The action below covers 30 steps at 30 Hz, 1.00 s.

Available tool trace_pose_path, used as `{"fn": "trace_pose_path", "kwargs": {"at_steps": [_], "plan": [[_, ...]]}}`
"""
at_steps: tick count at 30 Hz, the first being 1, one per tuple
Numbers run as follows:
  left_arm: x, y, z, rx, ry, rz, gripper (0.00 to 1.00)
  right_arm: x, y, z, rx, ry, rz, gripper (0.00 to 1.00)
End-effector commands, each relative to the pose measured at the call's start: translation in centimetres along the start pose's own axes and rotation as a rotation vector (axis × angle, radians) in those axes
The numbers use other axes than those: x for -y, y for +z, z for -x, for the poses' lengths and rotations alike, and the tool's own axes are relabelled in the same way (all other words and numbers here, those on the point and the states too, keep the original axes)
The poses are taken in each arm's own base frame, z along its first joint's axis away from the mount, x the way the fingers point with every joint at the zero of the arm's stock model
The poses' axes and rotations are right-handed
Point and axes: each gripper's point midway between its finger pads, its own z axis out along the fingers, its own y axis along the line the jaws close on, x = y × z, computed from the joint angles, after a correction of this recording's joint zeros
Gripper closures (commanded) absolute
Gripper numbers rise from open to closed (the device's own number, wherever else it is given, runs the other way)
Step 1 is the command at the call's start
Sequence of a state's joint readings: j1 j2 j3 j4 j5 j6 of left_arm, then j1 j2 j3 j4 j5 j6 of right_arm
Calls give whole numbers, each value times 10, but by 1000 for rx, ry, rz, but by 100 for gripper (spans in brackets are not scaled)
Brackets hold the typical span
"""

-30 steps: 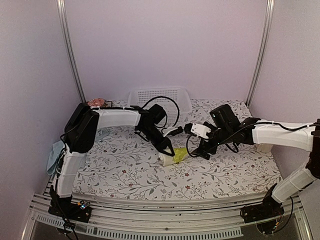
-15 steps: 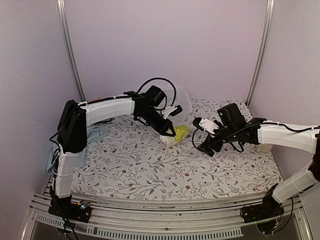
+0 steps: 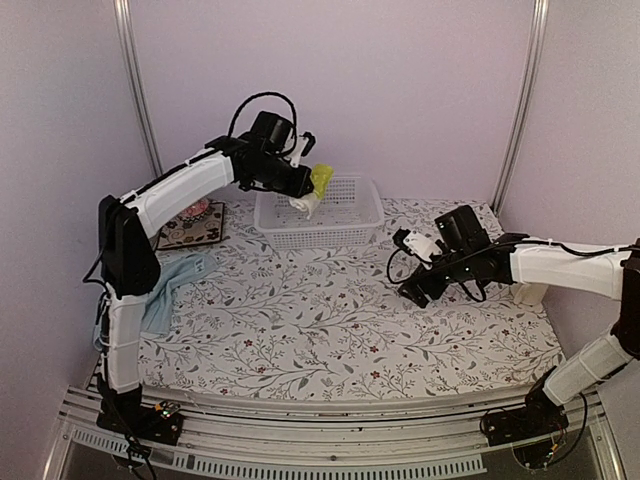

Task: Roll the towels
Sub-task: Place the towel in the storage box.

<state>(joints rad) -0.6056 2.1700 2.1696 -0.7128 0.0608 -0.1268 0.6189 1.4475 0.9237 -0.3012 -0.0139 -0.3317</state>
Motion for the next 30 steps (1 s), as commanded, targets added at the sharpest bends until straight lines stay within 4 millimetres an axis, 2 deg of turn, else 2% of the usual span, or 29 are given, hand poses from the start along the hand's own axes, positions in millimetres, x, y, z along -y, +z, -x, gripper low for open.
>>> {"fn": "trace_pose_path", "kwargs": {"at_steps": [1,5,7,12,16,20,27,30], "plan": [[-68,3,21,49,-91,215,100,13,-7,8,23,46,-41,1],[-107,20,19,42,-89,361,100,10,-4,3,3,70,-27,1],[-116,30,15,37,-86,399,100,8,-2,-1,-9,83,-19,1],[-127,57,0,29,-88,478,100,7,2,-16,-49,102,-31,1],[-142,75,-17,7,-92,560,100,8,3,-15,-50,109,-36,1],[-155,83,-24,10,-56,644,100,5,8,-17,-59,113,-15,1],[-162,99,-38,-18,19,716,100,3,17,-24,-84,110,-12,1],[-157,105,-43,-27,57,740,100,3,20,-27,-96,108,-10,1]]}}
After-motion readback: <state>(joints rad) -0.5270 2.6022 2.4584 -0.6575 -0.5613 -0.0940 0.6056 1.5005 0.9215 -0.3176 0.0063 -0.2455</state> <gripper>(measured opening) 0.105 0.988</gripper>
